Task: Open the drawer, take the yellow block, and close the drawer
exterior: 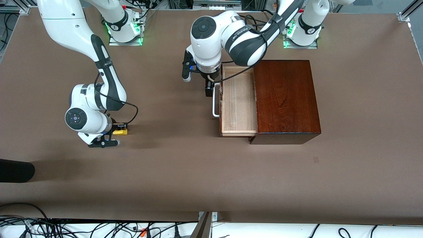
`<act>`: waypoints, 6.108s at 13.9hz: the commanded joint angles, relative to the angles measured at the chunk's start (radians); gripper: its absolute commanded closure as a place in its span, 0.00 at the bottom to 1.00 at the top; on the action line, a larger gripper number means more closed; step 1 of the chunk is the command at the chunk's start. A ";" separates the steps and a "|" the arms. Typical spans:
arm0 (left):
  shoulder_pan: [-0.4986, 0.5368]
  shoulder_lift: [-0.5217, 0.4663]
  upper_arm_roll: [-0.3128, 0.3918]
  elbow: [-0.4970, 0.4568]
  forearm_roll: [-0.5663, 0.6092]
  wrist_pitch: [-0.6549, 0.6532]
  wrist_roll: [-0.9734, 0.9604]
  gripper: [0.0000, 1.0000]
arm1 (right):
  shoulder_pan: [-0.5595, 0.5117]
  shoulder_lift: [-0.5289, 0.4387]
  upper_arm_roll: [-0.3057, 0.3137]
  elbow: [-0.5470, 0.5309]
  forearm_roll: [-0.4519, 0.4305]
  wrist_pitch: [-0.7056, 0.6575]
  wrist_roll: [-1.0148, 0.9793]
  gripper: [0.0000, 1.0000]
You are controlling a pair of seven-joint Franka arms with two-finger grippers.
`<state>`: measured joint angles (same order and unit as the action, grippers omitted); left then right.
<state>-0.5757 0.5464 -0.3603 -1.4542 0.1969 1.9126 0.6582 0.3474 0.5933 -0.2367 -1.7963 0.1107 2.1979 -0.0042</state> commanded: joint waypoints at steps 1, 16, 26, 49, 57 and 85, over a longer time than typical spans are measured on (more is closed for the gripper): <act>-0.013 0.056 0.004 0.029 0.059 0.051 0.021 0.00 | 0.005 -0.018 -0.007 0.003 0.018 -0.001 -0.005 0.00; -0.004 0.075 0.011 0.018 0.153 -0.046 -0.023 0.00 | 0.005 -0.354 -0.049 0.216 0.017 -0.373 0.003 0.00; 0.011 0.067 0.021 0.017 0.216 -0.170 -0.026 0.00 | 0.007 -0.599 -0.046 0.196 -0.034 -0.566 -0.016 0.00; 0.157 0.026 0.023 -0.029 0.233 -0.339 -0.028 0.00 | -0.182 -0.625 0.145 0.195 -0.204 -0.550 -0.023 0.00; 0.060 0.023 0.004 0.119 0.153 -0.270 -0.637 0.00 | -0.182 -0.621 0.145 0.192 -0.118 -0.575 -0.036 0.00; 0.432 -0.561 0.409 -0.146 -0.226 -0.356 -0.694 0.00 | -0.186 -0.599 0.136 0.192 -0.080 -0.538 -0.036 0.00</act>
<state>-0.1358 0.1049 0.0392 -1.4260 -0.0090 1.4668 -0.0715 0.1730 -0.0125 -0.1025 -1.6221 0.0089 1.6677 -0.0274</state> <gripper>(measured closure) 0.000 0.000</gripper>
